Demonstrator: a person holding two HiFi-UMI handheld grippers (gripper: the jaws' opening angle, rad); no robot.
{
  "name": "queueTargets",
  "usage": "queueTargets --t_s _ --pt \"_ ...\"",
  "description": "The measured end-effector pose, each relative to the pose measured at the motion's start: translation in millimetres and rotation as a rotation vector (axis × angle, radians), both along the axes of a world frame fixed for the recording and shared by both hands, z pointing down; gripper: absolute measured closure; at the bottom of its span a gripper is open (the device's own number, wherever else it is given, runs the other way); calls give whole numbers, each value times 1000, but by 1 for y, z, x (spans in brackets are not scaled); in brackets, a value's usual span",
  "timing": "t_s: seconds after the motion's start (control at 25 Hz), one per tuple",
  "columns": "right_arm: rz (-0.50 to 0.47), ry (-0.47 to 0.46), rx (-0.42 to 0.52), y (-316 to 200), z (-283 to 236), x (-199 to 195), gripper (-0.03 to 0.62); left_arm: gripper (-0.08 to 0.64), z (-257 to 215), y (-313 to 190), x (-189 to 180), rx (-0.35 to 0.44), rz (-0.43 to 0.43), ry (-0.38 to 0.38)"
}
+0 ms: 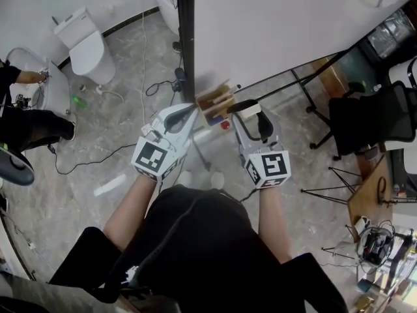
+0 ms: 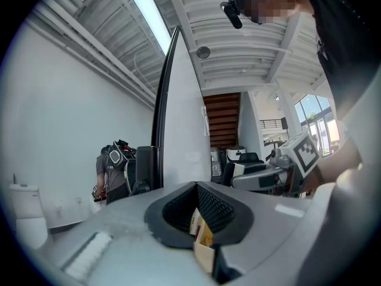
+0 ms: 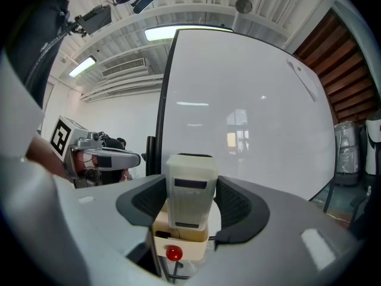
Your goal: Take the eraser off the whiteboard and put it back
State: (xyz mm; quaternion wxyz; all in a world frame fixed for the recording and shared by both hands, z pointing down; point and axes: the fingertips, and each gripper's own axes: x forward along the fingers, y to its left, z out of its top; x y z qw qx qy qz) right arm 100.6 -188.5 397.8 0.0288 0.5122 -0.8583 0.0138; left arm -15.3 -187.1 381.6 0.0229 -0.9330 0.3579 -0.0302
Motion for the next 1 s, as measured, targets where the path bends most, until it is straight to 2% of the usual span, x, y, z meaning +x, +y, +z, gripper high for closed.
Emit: queueTargets --t_s 0.56,1.0 --pt "-25 16 -83 -26 41 -7 325 557 13 -10 -8 -41 -48 1" --pt "-24 49 -128 -37 69 -14 325 555 18 -15 -19 -38 -72 -11"
